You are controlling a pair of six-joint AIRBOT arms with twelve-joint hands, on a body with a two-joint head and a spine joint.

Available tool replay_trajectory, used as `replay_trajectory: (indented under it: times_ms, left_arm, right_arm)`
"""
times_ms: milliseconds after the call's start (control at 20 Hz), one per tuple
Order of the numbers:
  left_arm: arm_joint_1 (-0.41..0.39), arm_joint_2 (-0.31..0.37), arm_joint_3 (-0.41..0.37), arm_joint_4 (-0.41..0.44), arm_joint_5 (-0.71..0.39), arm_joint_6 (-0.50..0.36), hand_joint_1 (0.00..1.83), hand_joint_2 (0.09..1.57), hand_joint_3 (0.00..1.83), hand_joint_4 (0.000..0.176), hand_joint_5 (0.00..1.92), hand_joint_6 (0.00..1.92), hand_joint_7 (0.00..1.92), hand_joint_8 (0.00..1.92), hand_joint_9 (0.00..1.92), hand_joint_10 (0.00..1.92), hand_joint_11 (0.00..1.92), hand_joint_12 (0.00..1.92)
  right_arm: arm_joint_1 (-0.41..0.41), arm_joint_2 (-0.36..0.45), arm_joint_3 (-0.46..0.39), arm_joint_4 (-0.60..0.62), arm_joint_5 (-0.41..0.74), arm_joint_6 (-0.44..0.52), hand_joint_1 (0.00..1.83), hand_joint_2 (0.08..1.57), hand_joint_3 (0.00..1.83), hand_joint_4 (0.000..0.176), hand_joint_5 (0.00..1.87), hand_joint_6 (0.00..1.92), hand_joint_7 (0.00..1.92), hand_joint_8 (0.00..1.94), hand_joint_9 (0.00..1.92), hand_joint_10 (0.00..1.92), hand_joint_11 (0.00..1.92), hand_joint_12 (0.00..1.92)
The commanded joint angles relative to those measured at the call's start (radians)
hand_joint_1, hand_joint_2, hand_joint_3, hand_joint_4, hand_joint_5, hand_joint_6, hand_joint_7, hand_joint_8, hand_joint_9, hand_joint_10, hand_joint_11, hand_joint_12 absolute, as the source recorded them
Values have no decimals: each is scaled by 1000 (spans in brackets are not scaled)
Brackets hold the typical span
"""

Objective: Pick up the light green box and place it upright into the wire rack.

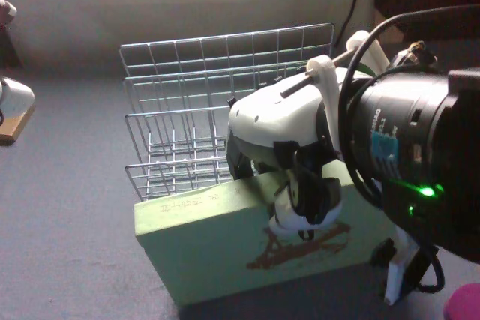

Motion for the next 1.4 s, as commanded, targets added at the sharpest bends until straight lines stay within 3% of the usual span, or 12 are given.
replay_trajectory:
  times_ms: [0,350,650,850,1350]
  left_arm:
    - [-14,1,3,84,-12,4,287,1120,1,107,375,1,238,4,250,3,0,771]
    - [-13,1,3,84,-12,4,298,1110,0,106,387,3,236,1,251,0,0,795]
    - [-13,3,1,83,1,4,298,1113,1,106,384,0,239,1,252,0,0,756]
    - [-13,3,-1,83,4,5,299,1112,0,106,383,0,241,1,254,1,0,775]
    - [-12,4,-4,61,31,20,299,1112,0,107,379,2,247,2,256,1,0,767]
  right_arm:
    - [21,2,1,-76,28,1,1372,1138,0,0,869,938,963,1066,879,1352,789,1392]
    - [77,37,-38,-75,29,-6,1373,1131,0,0,874,950,974,1012,896,1344,810,1372]
    - [214,83,-58,44,66,-101,1373,1131,0,0,869,969,992,1001,876,1341,799,1371]
    - [298,96,-58,-12,45,-124,1373,1130,0,0,871,963,972,1006,905,1331,828,1371]
    - [354,28,9,-109,28,-134,1373,1128,0,0,864,972,985,981,910,1325,829,1361]
